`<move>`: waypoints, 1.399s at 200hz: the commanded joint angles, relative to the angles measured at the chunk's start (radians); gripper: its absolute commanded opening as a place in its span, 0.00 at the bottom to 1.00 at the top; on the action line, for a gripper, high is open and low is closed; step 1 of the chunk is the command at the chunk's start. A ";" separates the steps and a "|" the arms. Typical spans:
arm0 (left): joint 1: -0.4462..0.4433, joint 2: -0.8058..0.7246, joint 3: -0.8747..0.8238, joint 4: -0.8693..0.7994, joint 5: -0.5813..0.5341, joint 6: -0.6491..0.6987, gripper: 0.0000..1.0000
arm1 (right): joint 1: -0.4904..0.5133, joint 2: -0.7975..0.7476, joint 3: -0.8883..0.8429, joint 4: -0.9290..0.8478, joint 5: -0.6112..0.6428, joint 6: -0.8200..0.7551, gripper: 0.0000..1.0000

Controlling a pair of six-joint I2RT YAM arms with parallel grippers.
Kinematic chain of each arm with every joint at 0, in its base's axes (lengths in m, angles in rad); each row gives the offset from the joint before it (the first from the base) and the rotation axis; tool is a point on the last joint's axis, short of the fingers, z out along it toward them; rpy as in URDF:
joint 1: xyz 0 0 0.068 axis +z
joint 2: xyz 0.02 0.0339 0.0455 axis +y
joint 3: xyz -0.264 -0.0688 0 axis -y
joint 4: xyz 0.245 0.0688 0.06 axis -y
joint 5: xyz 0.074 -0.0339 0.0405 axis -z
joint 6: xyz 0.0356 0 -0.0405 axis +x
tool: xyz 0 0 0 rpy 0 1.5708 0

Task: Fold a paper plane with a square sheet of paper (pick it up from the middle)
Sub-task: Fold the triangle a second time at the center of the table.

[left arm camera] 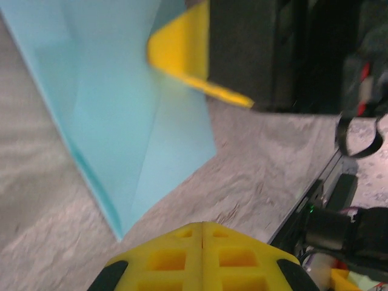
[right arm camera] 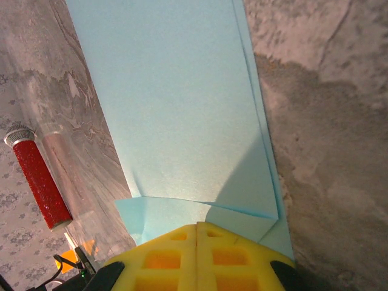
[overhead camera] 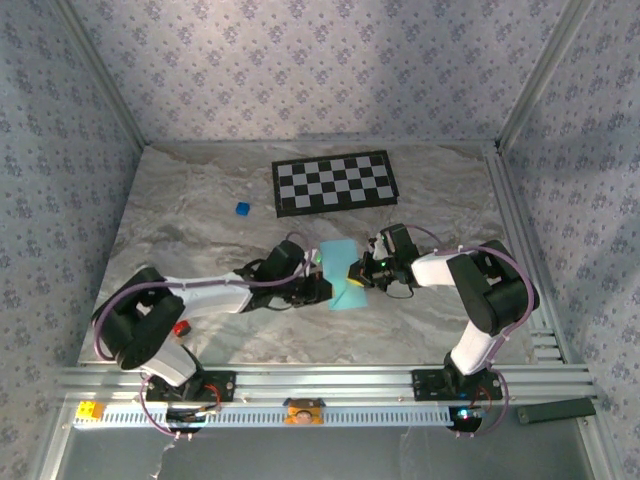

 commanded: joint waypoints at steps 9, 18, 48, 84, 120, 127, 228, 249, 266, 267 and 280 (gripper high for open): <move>0.005 0.119 0.107 -0.003 0.057 0.026 0.05 | -0.005 0.025 -0.013 -0.109 0.070 -0.013 0.00; 0.005 0.155 0.127 -0.005 0.067 0.028 0.05 | -0.005 0.027 -0.013 -0.107 0.069 -0.013 0.00; 0.006 0.238 0.165 -0.035 0.061 0.044 0.04 | -0.005 0.023 -0.011 -0.109 0.067 -0.012 0.00; 0.002 0.260 0.111 -0.074 0.031 0.053 0.02 | -0.006 0.018 -0.013 -0.114 0.067 -0.016 0.00; 0.001 0.256 0.013 -0.030 0.014 0.024 0.02 | -0.008 0.016 -0.005 -0.115 0.063 -0.016 0.00; -0.002 0.255 0.003 -0.026 0.013 0.021 0.02 | -0.008 0.016 -0.003 -0.117 0.062 -0.018 0.00; -0.010 0.275 0.026 -0.061 0.017 0.057 0.00 | 0.012 -0.134 0.019 -0.064 -0.017 -0.069 0.00; -0.010 0.274 0.026 -0.063 0.017 0.059 0.00 | 0.055 -0.129 0.033 -0.102 -0.010 -0.096 0.00; -0.010 0.274 0.025 -0.067 0.015 0.062 0.00 | 0.077 -0.103 0.014 -0.091 0.009 -0.081 0.00; -0.010 0.274 0.025 -0.068 0.014 0.062 0.00 | 0.079 -0.100 0.013 -0.088 0.008 -0.080 0.00; -0.010 0.273 0.027 -0.070 0.014 0.062 0.00 | 0.085 -0.069 -0.002 -0.053 0.001 -0.066 0.00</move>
